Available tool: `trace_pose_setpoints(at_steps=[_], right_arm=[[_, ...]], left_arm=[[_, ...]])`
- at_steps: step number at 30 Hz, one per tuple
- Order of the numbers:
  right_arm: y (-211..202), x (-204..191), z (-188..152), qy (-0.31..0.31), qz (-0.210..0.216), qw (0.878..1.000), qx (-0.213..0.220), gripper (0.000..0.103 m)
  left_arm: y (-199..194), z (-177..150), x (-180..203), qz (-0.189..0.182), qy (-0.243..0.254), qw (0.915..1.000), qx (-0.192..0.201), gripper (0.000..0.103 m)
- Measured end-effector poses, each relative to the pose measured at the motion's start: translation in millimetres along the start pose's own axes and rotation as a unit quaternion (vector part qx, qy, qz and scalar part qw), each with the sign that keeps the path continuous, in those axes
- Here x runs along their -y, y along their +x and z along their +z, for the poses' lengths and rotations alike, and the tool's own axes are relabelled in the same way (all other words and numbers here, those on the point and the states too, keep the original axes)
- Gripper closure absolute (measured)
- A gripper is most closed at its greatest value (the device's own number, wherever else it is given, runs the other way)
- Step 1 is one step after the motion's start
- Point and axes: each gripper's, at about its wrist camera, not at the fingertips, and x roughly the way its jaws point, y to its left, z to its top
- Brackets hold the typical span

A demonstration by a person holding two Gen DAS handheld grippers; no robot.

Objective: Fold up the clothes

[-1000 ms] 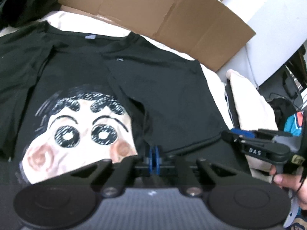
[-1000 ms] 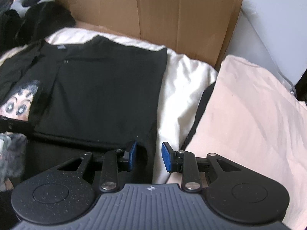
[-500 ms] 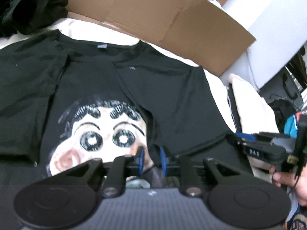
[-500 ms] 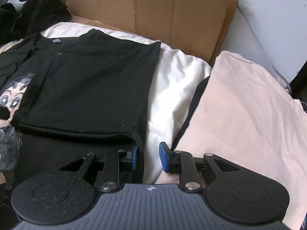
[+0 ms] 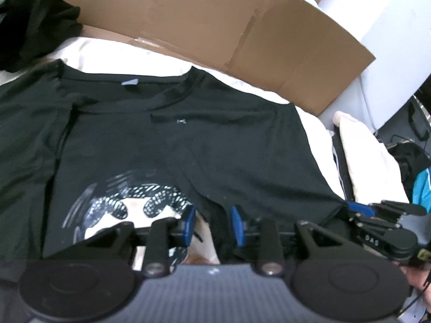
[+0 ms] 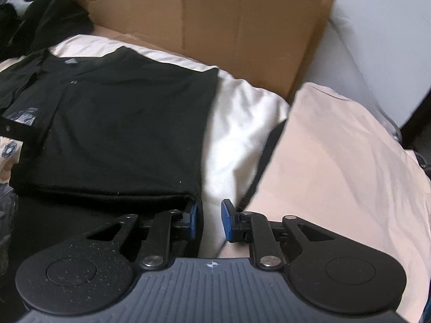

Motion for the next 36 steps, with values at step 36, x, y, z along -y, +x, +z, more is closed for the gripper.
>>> trace_pose_setpoints(at_steps=[36], right_arm=[[10.5,-10.8,5.0,0.046,0.053,0.997,-0.011,0.081]], left_arm=[[-7.8,-11.5,-6.4,0.05,-0.008,0.9987,0.001,0.103]])
